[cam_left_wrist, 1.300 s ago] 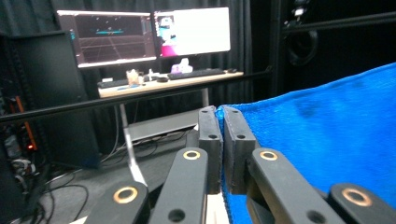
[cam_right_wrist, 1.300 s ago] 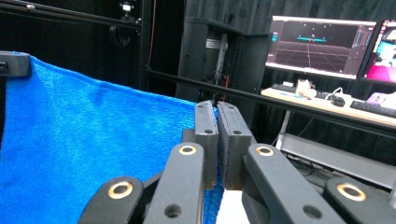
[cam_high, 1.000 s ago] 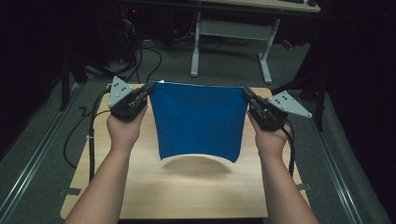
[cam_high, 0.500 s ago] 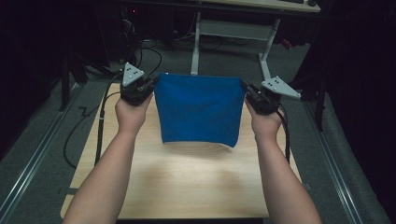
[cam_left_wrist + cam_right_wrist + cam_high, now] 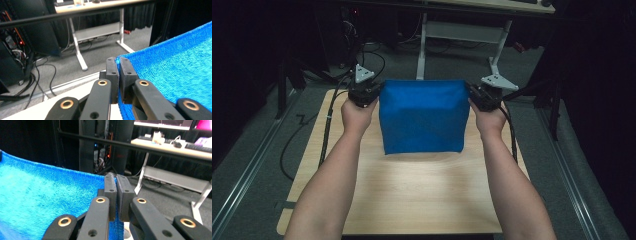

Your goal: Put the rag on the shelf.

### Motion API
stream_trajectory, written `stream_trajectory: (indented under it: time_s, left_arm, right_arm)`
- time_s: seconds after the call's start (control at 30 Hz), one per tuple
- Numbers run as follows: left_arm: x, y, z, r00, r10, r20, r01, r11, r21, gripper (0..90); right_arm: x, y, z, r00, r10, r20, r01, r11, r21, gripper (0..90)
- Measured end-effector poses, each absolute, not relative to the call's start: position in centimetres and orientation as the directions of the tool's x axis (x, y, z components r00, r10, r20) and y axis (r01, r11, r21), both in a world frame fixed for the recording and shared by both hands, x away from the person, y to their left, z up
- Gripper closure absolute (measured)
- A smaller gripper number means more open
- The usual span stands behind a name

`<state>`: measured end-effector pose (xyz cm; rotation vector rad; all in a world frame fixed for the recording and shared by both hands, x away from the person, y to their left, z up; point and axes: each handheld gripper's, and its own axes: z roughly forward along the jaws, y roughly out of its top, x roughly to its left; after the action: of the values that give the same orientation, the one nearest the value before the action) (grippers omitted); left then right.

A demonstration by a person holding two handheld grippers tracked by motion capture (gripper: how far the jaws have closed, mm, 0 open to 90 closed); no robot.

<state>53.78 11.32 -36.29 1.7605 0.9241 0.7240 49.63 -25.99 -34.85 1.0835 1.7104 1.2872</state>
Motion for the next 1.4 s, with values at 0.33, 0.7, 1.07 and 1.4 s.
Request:
stream_trajectory:
  time_s: [0.33,0.7,1.07,1.4]
  left_arm:
    - [54.7,11.3,-39.8,0.553,0.832,0.028,0.357,-0.267,0.895,87.2]
    - [53.7,11.5,-43.0,0.570,0.822,0.003,0.392,-0.276,0.878,87.2]
    - [52.8,11.9,-46.4,0.576,0.816,-0.044,0.449,-0.271,0.852,87.2]
    - [52.0,12.0,-48.2,0.583,0.810,-0.065,0.462,-0.265,0.846,87.2]
  right_arm:
    - [51.3,-26.2,-38.3,-0.397,0.916,-0.056,0.281,0.180,0.943,87.8]
    - [50.9,-26.2,-42.0,-0.398,0.917,-0.022,0.347,0.173,0.922,87.8]
    - [50.4,-25.9,-45.4,-0.419,0.908,0.021,0.402,0.165,0.901,87.7]
    - [50.0,-25.7,-47.3,-0.423,0.906,0.038,0.428,0.162,0.889,87.5]
